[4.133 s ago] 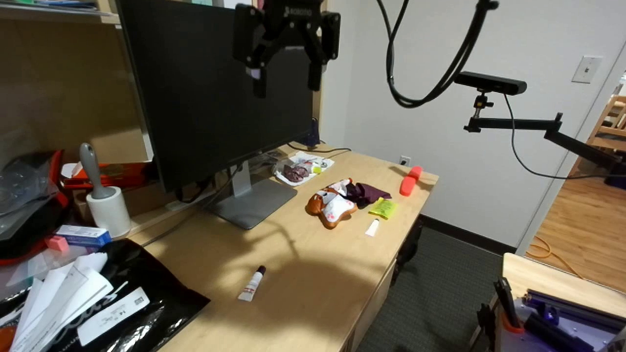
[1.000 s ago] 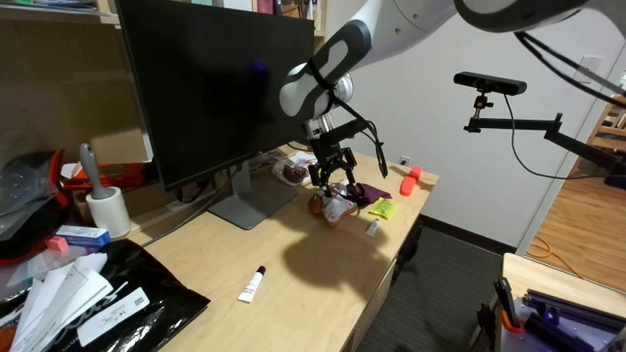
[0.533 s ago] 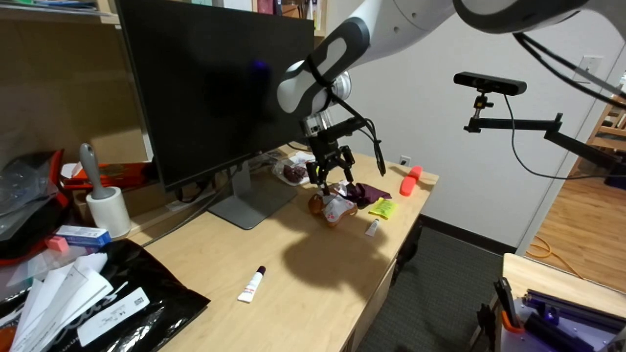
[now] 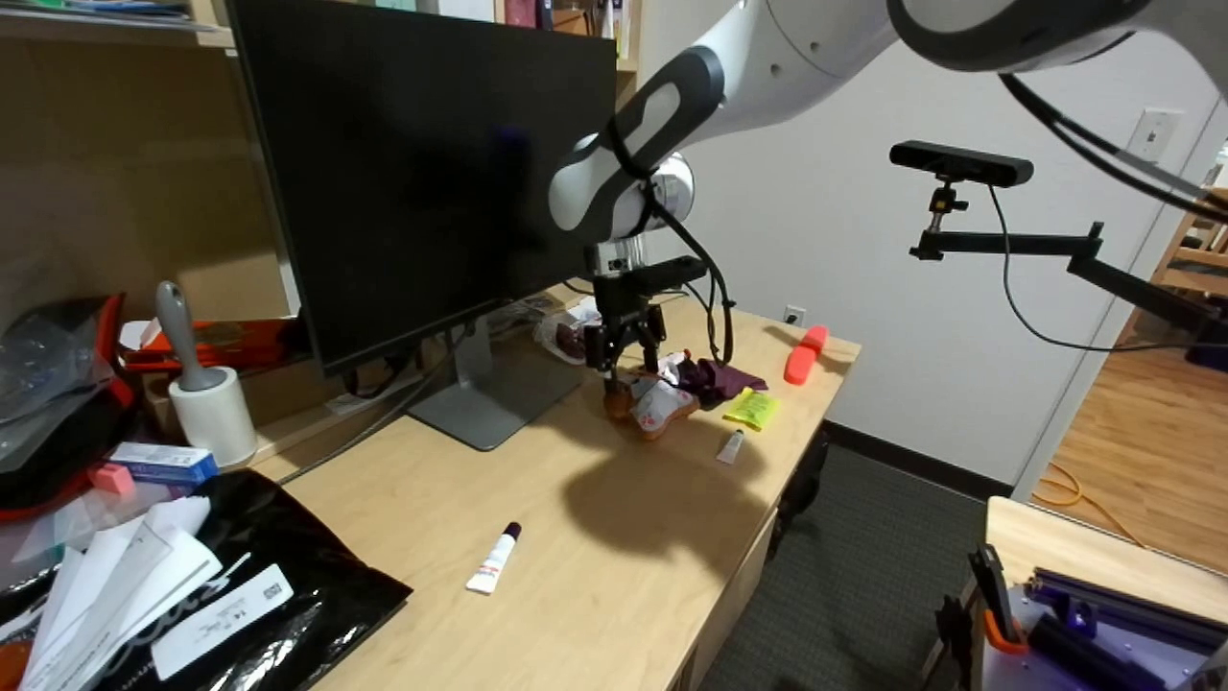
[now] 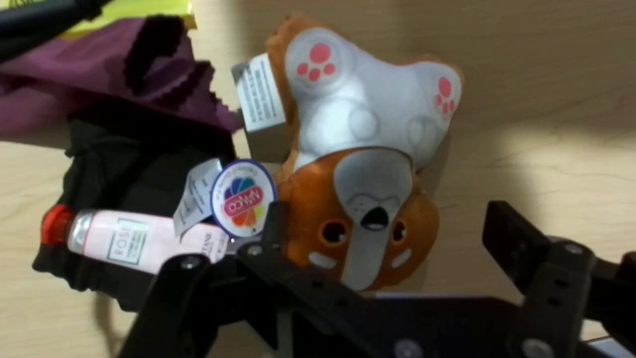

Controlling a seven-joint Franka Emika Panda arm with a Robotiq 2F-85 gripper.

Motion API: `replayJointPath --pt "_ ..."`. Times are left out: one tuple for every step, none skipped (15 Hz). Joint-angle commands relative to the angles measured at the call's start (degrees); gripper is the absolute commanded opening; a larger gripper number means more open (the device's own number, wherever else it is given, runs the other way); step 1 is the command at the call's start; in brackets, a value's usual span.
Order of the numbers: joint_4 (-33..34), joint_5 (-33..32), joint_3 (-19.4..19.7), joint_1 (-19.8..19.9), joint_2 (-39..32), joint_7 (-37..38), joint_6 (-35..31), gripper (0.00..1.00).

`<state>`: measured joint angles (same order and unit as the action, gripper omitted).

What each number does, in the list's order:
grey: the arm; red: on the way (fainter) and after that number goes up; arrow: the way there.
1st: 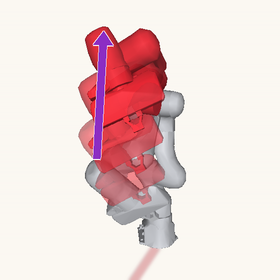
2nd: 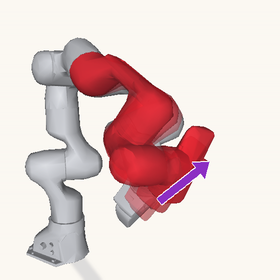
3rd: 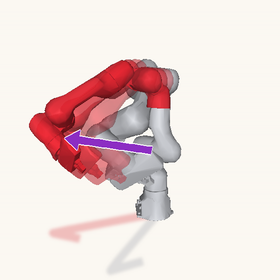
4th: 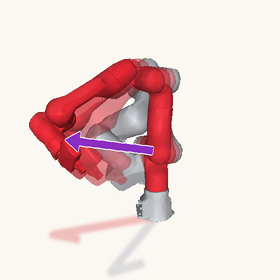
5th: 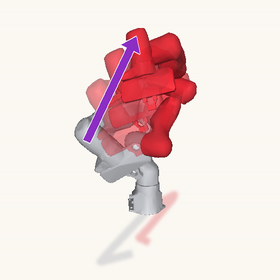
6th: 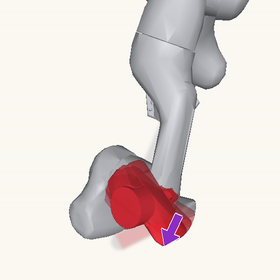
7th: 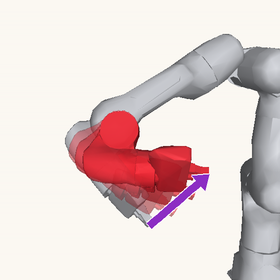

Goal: Move the yellow object to the right

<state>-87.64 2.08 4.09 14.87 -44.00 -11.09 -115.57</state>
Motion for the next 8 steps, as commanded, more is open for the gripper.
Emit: replayJointPath --pt "-2.9 3.2 -2.3 3.7 0.7 -8.1 -7.3 1.0" --pt "-3.5 3.4 -2.6 4.3 0.6 -9.7 -8.8 1.0" --pt "-4.0 3.7 -2.9 4.9 0.5 -11.3 -9.4 1.0" --pt "-4.5 3.6 -3.0 5.3 0.4 -12.4 -9.9 1.0" --pt "-5.1 3.5 -3.2 5.7 0.4 -13.5 -10.2 1.0" --pt "-5.6 3.1 -3.1 5.8 0.4 -14.1 -10.1 1.0" --pt "-6.0 2.9 -3.2 5.9 0.3 -14.8 -10.0 0.86" --pt "-6.4 2.7 -3.1 5.8 0.2 -15.2 -9.6 0.73"
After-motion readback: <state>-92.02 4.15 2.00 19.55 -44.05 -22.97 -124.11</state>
